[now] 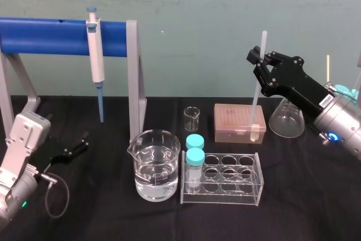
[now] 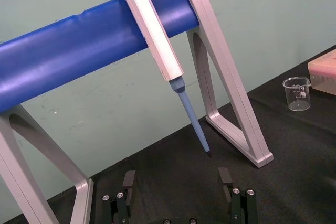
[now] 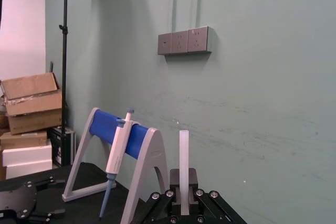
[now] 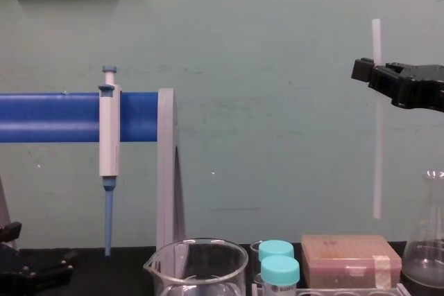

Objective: Pick up the stirring rod with one hand, then place it down.

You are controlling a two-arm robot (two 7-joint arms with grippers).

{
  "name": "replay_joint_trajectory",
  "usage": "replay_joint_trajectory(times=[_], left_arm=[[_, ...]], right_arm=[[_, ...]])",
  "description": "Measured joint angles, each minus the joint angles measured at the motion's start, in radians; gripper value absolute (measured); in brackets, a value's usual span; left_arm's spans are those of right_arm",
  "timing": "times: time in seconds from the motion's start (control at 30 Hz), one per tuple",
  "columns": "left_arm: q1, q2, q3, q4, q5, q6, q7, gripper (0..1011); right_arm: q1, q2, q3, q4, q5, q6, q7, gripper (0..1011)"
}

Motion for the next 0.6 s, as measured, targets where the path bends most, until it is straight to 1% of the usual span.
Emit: replay_joint_trajectory(times=[0.6], left_arm=[[0.0, 0.0, 0.0, 0.0, 0.0, 0.0, 0.0, 1000]], right_arm=[[-0.003, 0.002, -0.005, -0.001, 0.001, 0.005, 0.0, 71]])
